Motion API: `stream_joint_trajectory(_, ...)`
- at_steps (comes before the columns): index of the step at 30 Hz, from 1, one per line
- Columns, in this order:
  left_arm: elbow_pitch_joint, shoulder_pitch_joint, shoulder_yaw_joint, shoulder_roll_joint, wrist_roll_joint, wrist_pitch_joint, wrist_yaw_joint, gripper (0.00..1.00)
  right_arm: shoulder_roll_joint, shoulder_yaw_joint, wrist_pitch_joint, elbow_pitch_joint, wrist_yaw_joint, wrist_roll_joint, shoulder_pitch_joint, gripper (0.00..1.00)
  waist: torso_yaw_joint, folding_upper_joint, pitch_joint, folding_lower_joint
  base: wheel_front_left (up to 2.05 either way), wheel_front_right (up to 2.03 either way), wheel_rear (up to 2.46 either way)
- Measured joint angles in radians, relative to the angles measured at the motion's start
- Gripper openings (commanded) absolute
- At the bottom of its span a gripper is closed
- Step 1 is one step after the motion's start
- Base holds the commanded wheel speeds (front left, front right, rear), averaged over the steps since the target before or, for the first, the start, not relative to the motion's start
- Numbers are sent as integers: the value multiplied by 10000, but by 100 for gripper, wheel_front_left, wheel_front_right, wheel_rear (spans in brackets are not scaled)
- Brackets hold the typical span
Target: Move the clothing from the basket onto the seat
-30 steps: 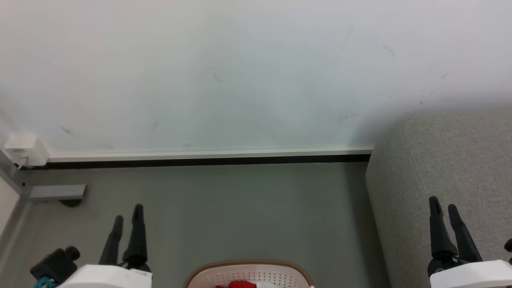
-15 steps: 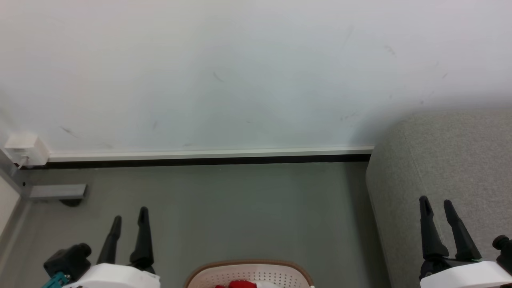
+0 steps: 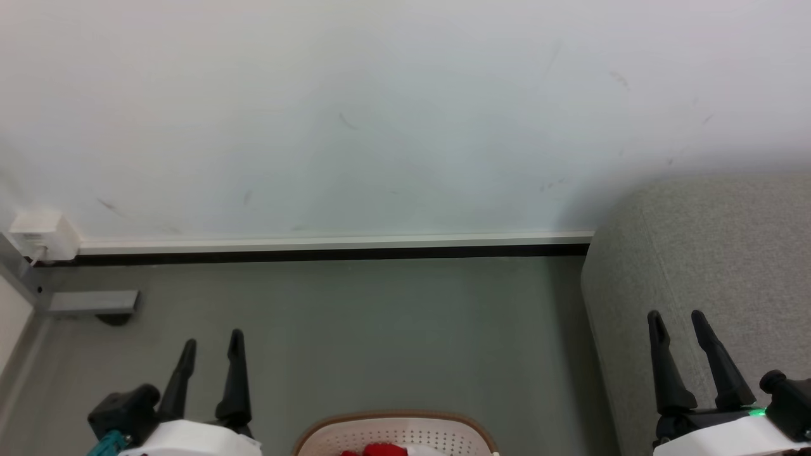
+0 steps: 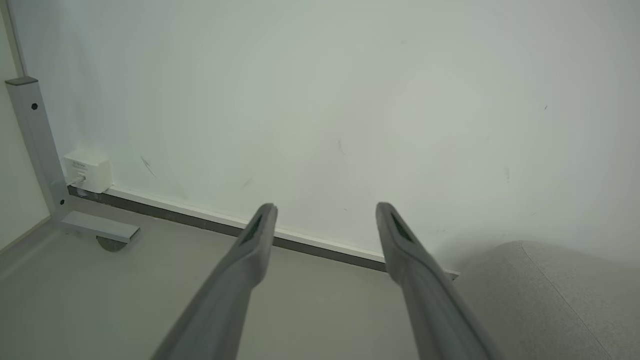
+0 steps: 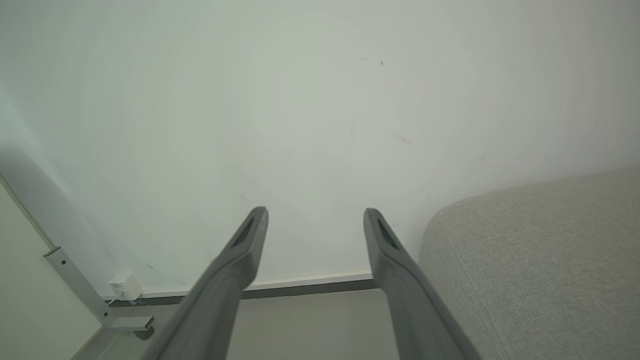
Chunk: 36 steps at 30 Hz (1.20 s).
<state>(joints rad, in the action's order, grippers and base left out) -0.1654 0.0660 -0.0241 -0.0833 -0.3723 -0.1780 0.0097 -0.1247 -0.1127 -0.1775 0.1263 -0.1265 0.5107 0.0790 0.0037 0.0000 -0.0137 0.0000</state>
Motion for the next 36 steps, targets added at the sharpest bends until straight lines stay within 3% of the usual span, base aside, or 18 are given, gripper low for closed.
stream_joint_trajectory(36, 6, 109, 265, 86, 2775, -708, -309, 100, -221, -345, -704, -337, -13, -2219, 67, 100, 20, 0, -9, 0, 0, 0, 0)
